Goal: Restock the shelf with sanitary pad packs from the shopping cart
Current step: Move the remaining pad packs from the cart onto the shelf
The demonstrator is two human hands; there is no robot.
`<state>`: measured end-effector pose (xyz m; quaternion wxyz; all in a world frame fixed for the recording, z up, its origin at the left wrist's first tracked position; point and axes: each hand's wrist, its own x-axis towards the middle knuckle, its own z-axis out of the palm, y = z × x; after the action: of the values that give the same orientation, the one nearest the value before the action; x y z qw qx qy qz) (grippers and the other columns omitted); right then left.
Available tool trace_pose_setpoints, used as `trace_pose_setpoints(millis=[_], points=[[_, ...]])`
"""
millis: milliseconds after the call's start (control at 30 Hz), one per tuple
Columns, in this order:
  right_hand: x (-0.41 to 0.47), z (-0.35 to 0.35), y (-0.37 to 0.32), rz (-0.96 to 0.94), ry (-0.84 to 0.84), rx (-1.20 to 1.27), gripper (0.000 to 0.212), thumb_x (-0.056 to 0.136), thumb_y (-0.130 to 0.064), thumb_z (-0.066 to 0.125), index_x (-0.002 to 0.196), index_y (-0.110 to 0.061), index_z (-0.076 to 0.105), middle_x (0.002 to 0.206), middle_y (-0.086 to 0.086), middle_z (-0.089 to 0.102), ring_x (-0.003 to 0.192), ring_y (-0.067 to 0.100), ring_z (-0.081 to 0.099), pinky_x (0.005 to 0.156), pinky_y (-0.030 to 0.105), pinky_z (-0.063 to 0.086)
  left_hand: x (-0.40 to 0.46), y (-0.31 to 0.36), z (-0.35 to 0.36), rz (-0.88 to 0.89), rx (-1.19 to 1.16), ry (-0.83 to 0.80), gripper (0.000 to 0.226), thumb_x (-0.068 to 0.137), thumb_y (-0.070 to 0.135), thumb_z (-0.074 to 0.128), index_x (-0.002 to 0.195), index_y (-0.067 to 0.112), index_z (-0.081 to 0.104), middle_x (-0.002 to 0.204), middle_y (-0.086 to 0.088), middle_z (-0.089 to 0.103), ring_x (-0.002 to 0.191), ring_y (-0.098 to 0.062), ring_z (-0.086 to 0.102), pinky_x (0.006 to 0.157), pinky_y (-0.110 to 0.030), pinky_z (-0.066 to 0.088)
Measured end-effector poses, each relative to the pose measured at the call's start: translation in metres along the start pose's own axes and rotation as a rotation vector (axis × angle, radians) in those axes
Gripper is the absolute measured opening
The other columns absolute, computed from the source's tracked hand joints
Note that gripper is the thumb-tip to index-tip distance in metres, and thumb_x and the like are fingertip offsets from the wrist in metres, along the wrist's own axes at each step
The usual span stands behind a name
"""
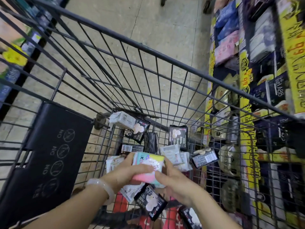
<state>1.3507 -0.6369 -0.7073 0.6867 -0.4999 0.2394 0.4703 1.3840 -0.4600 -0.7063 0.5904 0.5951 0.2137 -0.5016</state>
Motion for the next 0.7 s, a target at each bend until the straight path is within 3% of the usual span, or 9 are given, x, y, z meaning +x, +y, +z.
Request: trace_pose_setpoints(millis=[67,133,233,300,367,433,500,600,700], points=[[0.001,0.004,-0.001,0.014,-0.005,0.034,0.106,0.047,-0.050,0.081,0.139,-0.026,0.033,0.130,0.002,0.058,0.121,0.022,0.053,0.109,0.049,0.036,0.001,0.002,0.010,0.004,-0.012,-0.040,0.068,0.065,0.028,0.081,0.124,0.023,0.048,0.111,-0.004,0.069,0.096,-0.019,0.069,0.079,-0.030,0.058],[-0.001,0.003,0.000,0.001,0.015,0.034,0.088,0.059,-0.048,0.073,0.135,-0.020,0.040,0.117,0.001,0.064,0.108,0.015,0.060,0.101,0.038,0.045,0.005,0.000,0.020,-0.008,-0.057,-0.042,0.083,0.069,0.027,0.080,0.137,0.029,0.032,0.124,-0.007,0.064,0.103,-0.022,0.067,0.089,-0.036,0.056],[-0.014,-0.003,0.001,-0.002,0.027,0.056,0.073,0.064,-0.046,0.060,0.128,-0.014,0.047,0.102,-0.002,0.069,0.092,0.009,0.064,0.080,0.024,0.050,0.012,-0.009,0.037,-0.036,-0.132,-0.004,0.139,0.049,0.047,0.090,0.146,0.045,-0.009,0.146,-0.009,0.046,0.119,-0.026,0.057,0.106,-0.045,0.043],[-0.025,-0.012,0.005,-0.005,0.055,0.084,0.083,0.058,-0.057,0.068,0.125,-0.010,0.052,0.104,0.002,0.071,0.102,0.019,0.062,0.096,0.038,0.047,0.012,-0.017,0.052,-0.066,-0.156,0.014,0.146,0.033,0.055,0.092,0.147,0.042,0.002,0.141,-0.004,0.052,0.122,-0.027,0.056,0.108,-0.046,0.040],[-0.038,-0.024,0.010,-0.011,0.079,0.176,0.092,0.049,-0.056,0.079,0.124,-0.009,0.053,0.110,0.010,0.069,0.106,0.029,0.060,0.102,0.047,0.042,0.009,-0.021,0.062,-0.069,-0.161,-0.016,0.116,0.044,0.049,0.092,0.139,0.029,0.029,0.128,-0.003,0.063,0.114,-0.024,0.062,0.099,-0.040,0.049],[-0.052,-0.037,0.013,-0.027,0.076,0.277,0.105,0.037,-0.044,0.091,0.128,-0.013,0.049,0.121,0.016,0.065,0.110,0.033,0.061,0.095,0.044,0.050,0.000,-0.019,0.070,-0.055,-0.162,-0.121,0.087,0.054,0.036,0.089,0.128,0.020,0.045,0.114,-0.003,0.071,0.099,-0.020,0.070,0.082,-0.029,0.056],[-0.067,-0.039,0.011,-0.049,0.050,0.281,0.114,0.031,-0.032,0.097,0.131,-0.015,0.047,0.124,0.017,0.063,0.111,0.034,0.061,0.090,0.041,0.052,-0.006,-0.014,0.073,-0.036,-0.148,-0.190,0.106,0.046,0.043,0.091,0.137,0.017,0.042,0.117,-0.003,0.070,0.098,-0.020,0.070,0.086,-0.033,0.056],[-0.081,-0.037,0.005,-0.107,0.102,0.189,0.110,0.027,-0.029,0.097,0.126,-0.010,0.052,0.114,0.016,0.069,0.098,0.028,0.068,0.074,0.031,0.056,-0.012,0.001,0.073,0.013,-0.088,-0.201,0.135,0.036,0.056,0.093,0.149,0.026,0.025,0.143,-0.005,0.051,0.120,-0.023,0.059,0.108,-0.046,0.041],[-0.089,-0.031,-0.012,-0.205,0.194,0.112,0.101,0.036,-0.027,0.094,0.126,-0.007,0.052,0.113,0.017,0.068,0.097,0.028,0.067,0.077,0.031,0.055,-0.022,0.027,0.071,0.070,-0.001,-0.273,0.111,0.048,0.053,0.090,0.141,0.020,0.040,0.133,-0.003,0.060,0.119,-0.021,0.059,0.109,-0.043,0.040]])
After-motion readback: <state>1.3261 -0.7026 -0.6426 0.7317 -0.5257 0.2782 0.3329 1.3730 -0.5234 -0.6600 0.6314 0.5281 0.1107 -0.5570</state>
